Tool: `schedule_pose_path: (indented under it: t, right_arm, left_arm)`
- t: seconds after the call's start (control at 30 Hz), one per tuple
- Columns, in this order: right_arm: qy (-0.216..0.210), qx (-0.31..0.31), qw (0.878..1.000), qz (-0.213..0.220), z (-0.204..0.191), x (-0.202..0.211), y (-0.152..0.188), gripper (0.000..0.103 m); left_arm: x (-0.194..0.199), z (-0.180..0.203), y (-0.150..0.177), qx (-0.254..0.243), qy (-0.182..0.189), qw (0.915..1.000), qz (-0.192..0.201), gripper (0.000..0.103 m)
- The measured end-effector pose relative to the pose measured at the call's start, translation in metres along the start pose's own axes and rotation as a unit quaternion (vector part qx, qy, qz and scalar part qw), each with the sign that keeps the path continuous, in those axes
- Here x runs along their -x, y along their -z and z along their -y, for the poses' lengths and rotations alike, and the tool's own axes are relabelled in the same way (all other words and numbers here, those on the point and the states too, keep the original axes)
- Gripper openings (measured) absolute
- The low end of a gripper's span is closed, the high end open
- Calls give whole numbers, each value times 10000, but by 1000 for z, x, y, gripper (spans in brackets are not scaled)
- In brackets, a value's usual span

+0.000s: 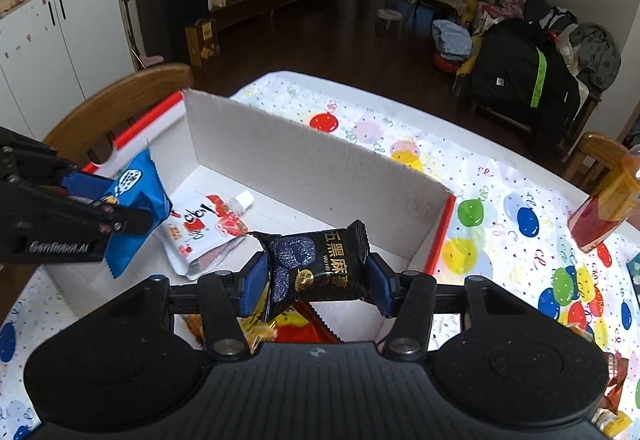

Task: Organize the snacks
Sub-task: 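Open both tools to drop the blue and black packets into the box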

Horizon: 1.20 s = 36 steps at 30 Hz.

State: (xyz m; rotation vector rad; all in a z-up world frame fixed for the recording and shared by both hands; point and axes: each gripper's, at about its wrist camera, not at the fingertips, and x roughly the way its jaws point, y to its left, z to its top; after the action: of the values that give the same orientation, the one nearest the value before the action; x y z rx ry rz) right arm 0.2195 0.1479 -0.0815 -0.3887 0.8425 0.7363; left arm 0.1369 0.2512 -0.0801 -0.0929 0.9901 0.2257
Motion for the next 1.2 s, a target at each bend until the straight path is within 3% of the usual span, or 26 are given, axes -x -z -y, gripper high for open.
schedule_pose_path:
  t: [0.3, 0.73, 0.83, 0.87, 0.97, 1.1, 1.2]
  right_arm:
    - [-61, 192, 9996, -203, -10, -20, 3, 53]
    - [-62, 289, 9991, -292, -13, -19, 11, 56]
    - [-75, 326, 9991, -245, -14, -14, 12, 56]
    - [-74, 328, 9992, -213, -15, -12, 12, 58]
    - [-75, 313, 9994, -107, -15, -4, 13, 68]
    - [-83, 289, 9995, -27, -16, 7, 13, 69]
    - [-73, 256, 9996, 76, -15, 18, 15, 75]
  left_arm:
    - [-19, 10, 12, -114, 69, 9994, -311, 32]
    - [-32, 12, 23, -96, 50, 9983, -575, 37]
    - [-28, 12, 24, -89, 17, 9985, -537, 45]
    - [-26, 12, 25, -91, -2, 9987, -502, 56]
    - [-18, 13, 25, -115, -19, 9993, -369, 62]
    - [-7, 14, 25, -122, -43, 9996, -234, 66]
    - [1, 14, 25, -111, -54, 9998, -131, 71]
